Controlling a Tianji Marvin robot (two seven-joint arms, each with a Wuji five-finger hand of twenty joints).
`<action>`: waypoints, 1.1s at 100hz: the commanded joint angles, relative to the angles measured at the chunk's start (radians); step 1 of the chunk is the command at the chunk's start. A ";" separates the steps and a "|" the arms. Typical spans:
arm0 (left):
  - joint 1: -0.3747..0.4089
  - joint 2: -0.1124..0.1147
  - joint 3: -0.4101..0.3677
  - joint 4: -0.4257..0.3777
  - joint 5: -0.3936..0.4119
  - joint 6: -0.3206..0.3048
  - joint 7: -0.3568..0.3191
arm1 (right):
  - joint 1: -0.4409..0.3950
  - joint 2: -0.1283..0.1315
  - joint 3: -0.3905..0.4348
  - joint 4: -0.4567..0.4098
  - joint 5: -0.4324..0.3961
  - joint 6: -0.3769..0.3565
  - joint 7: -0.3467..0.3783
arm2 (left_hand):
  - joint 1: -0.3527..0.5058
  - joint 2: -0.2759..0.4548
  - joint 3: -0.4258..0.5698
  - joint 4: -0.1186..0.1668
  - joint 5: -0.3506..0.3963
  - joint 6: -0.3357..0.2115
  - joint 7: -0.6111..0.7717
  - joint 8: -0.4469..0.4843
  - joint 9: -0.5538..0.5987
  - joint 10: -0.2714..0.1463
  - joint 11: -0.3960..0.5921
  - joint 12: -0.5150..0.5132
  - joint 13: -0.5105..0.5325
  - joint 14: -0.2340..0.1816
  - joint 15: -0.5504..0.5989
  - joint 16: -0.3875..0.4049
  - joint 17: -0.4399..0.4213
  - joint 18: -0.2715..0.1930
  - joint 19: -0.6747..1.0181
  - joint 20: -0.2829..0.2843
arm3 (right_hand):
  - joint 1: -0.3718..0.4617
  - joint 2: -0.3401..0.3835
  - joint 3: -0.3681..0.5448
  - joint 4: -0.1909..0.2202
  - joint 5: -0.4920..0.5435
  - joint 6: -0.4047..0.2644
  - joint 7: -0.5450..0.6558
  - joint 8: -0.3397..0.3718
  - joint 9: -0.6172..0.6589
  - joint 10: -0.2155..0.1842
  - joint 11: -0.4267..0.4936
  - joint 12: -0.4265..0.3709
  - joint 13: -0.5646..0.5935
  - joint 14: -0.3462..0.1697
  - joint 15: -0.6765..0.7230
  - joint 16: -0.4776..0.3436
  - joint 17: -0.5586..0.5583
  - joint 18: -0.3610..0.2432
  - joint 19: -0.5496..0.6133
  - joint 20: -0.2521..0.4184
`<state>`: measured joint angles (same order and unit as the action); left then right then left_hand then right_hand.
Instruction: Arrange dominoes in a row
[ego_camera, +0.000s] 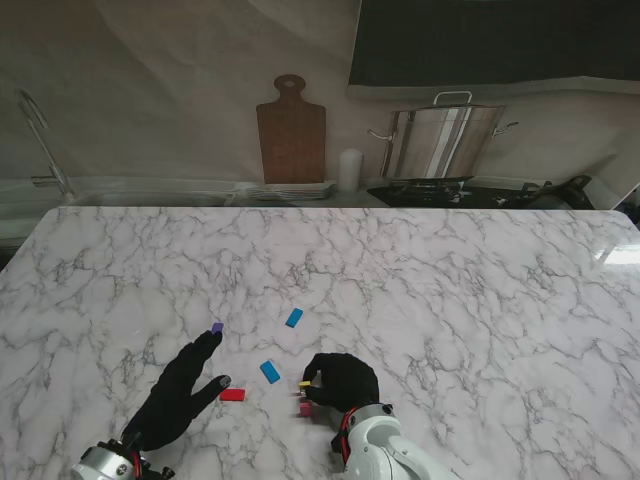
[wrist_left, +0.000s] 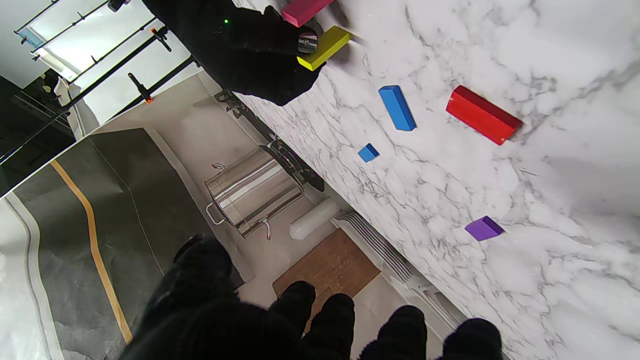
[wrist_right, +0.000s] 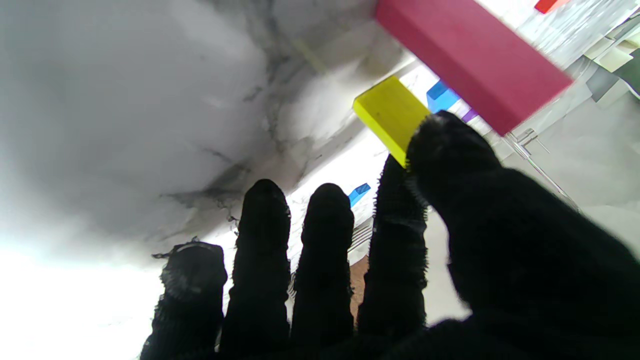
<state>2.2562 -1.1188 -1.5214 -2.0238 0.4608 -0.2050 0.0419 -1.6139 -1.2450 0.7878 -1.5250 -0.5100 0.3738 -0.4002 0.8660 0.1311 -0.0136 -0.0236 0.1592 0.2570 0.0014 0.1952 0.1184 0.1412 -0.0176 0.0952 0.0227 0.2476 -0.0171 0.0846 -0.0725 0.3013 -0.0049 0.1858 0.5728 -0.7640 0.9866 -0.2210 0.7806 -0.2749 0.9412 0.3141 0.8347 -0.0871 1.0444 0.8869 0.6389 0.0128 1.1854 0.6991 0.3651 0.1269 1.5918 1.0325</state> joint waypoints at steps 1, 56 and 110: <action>0.006 -0.001 0.002 -0.002 0.000 -0.002 -0.012 | -0.007 0.001 0.001 -0.005 -0.002 0.003 0.004 | 0.015 0.013 -0.009 0.022 -0.024 0.003 -0.021 -0.019 -0.030 -0.013 -0.007 -0.005 -0.022 -0.029 -0.006 -0.014 0.002 -0.022 0.003 0.013 | -0.012 -0.044 0.020 -0.014 -0.019 0.007 -0.014 -0.007 -0.026 -0.010 -0.008 -0.007 -0.030 -0.005 0.004 0.013 -0.007 -0.033 0.030 0.024; 0.006 -0.001 0.002 -0.002 0.001 0.000 -0.011 | -0.014 0.010 0.006 -0.018 -0.013 0.001 0.021 | 0.016 0.014 -0.009 0.023 -0.025 0.002 -0.022 -0.020 -0.030 -0.012 -0.007 -0.005 -0.022 -0.029 -0.006 -0.013 0.001 -0.022 0.003 0.013 | 0.008 -0.065 0.053 -0.003 -0.029 0.023 -0.065 0.011 -0.055 -0.011 -0.016 -0.011 -0.053 -0.012 -0.015 0.008 -0.022 -0.038 0.022 0.026; 0.005 -0.001 0.003 -0.002 0.003 0.000 -0.011 | -0.026 0.015 0.017 -0.028 -0.020 0.005 0.029 | 0.015 0.014 -0.009 0.023 -0.025 0.002 -0.022 -0.020 -0.030 -0.012 -0.007 -0.005 -0.022 -0.029 -0.006 -0.014 0.001 -0.021 0.003 0.014 | 0.023 -0.072 0.072 0.005 -0.033 0.035 -0.108 0.044 -0.075 -0.011 -0.018 -0.013 -0.067 -0.014 -0.022 0.008 -0.029 -0.040 0.018 0.028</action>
<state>2.2565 -1.1189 -1.5214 -2.0241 0.4620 -0.2046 0.0429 -1.6321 -1.2306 0.8019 -1.5497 -0.5276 0.3737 -0.3744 0.8660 0.1310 -0.0136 -0.0236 0.1592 0.2570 0.0014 0.1940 0.1185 0.1412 -0.0176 0.0951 0.0227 0.2475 -0.0171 0.0846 -0.0725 0.3013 -0.0049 0.1858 0.5776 -0.7936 1.0267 -0.2210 0.7789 -0.2498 0.8519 0.3388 0.7842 -0.0871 1.0404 0.8768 0.5928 0.0136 1.1601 0.6991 0.3394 0.1252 1.5918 1.0354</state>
